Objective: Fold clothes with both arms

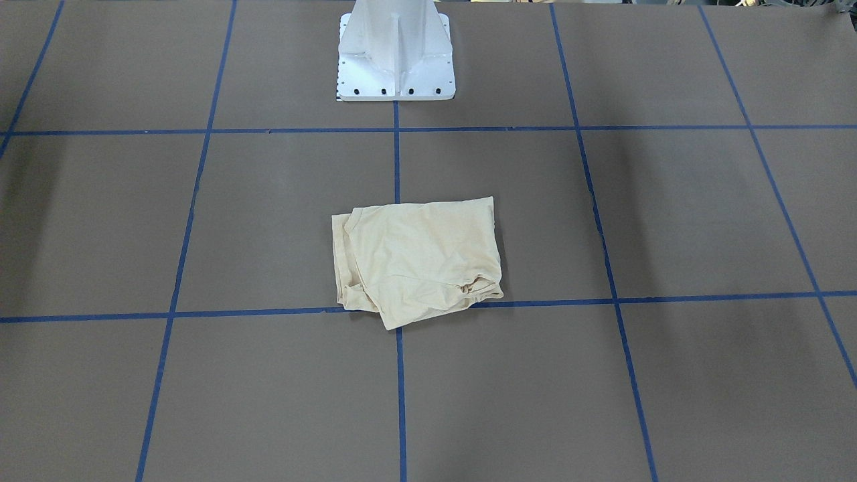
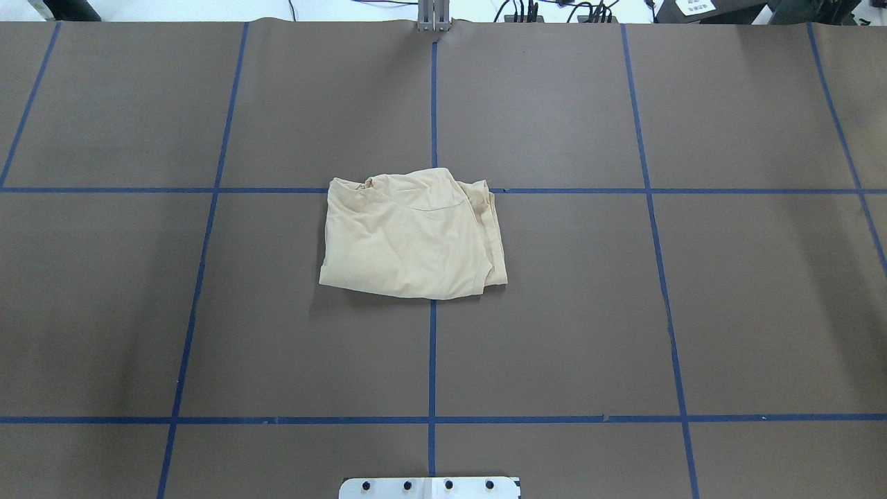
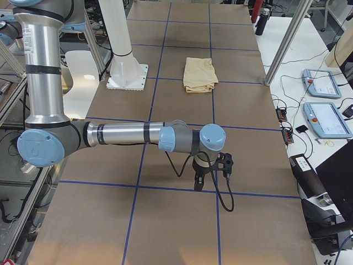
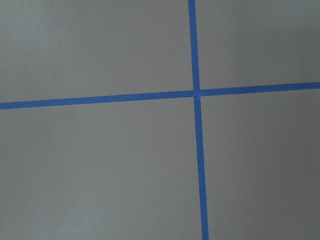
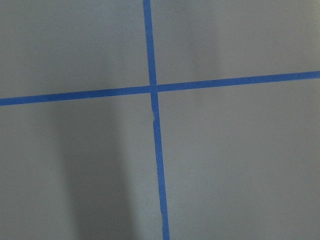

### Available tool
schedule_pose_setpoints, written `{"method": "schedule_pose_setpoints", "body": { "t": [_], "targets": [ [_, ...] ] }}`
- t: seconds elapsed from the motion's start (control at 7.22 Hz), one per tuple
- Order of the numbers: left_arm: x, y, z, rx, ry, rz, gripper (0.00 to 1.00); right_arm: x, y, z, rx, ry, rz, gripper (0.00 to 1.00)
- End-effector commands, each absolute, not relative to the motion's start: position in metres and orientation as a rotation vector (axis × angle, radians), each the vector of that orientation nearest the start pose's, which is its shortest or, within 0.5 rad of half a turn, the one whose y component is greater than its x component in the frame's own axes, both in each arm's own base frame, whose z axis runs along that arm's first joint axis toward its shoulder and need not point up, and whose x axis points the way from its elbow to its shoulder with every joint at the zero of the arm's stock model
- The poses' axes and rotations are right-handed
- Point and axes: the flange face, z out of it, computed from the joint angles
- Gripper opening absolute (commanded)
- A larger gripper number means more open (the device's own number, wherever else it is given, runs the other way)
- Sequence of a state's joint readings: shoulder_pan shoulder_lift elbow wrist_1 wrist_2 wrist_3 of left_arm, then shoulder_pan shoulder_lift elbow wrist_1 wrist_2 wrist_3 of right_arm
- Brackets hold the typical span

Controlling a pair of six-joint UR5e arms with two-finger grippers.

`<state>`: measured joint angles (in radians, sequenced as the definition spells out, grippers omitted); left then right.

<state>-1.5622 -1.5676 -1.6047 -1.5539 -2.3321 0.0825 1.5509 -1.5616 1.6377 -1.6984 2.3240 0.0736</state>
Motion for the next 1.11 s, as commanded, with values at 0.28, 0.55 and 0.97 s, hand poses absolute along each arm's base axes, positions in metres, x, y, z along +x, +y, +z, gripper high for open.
{"method": "schedule_pose_setpoints", "body": {
  "t": [0.28,0.55,0.97],
  "targets": [
    [-0.0599,-0.4918,0.6469,0.038,0.763,0.092,1.00,0.0554,-0.4927,0.6344,-0.083,-0.750,0.070,1.00],
    [-0.0599,-0.4917,0.6471,0.037,0.763,0.091,1.00,0.0554,-0.4927,0.6344,-0.083,-0.750,0.070,1.00],
    [-0.0598,-0.4924,0.6456,0.035,0.765,0.083,1.00,0.0564,-0.4951,0.6308,-0.102,-0.732,0.143,1.00]
  ]
}}
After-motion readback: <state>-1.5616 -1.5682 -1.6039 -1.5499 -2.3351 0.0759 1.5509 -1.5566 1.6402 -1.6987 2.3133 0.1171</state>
